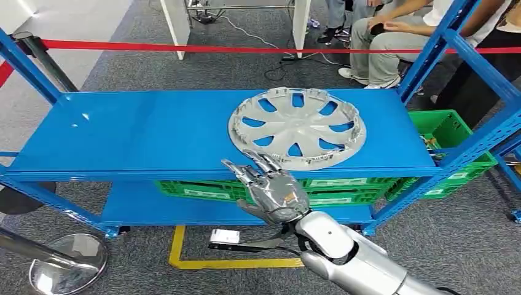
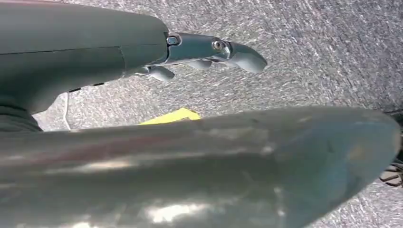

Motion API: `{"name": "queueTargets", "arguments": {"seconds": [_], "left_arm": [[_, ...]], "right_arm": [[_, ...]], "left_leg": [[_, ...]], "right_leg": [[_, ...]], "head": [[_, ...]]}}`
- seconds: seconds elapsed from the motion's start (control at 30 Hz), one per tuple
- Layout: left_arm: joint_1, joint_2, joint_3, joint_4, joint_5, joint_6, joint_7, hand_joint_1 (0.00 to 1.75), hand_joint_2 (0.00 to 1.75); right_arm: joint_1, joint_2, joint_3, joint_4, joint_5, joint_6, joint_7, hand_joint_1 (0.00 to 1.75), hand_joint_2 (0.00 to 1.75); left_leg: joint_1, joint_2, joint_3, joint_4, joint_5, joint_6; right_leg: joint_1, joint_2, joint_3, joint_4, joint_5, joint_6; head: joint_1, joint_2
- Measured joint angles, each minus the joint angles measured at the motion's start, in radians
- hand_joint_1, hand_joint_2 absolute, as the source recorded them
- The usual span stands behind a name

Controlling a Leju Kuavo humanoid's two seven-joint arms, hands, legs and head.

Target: Take the parts from the cabinet and place them on the table.

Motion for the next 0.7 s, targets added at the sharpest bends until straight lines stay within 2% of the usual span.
{"name": "queueTargets", "arguments": {"seconds": [0.7], "left_arm": [[0.000, 0.000, 0.000, 0.003, 0.000, 0.000, 0.000, 0.00, 0.00]], "right_arm": [[-0.001, 0.000, 0.000, 0.002, 0.000, 0.000, 0.000, 0.00, 1.75]], "left_leg": [[0.000, 0.000, 0.000, 0.000, 0.000, 0.000]], "right_leg": [[0.000, 0.000, 0.000, 0.000, 0.000, 0.000]], "head": [[0.000, 0.000]]}}
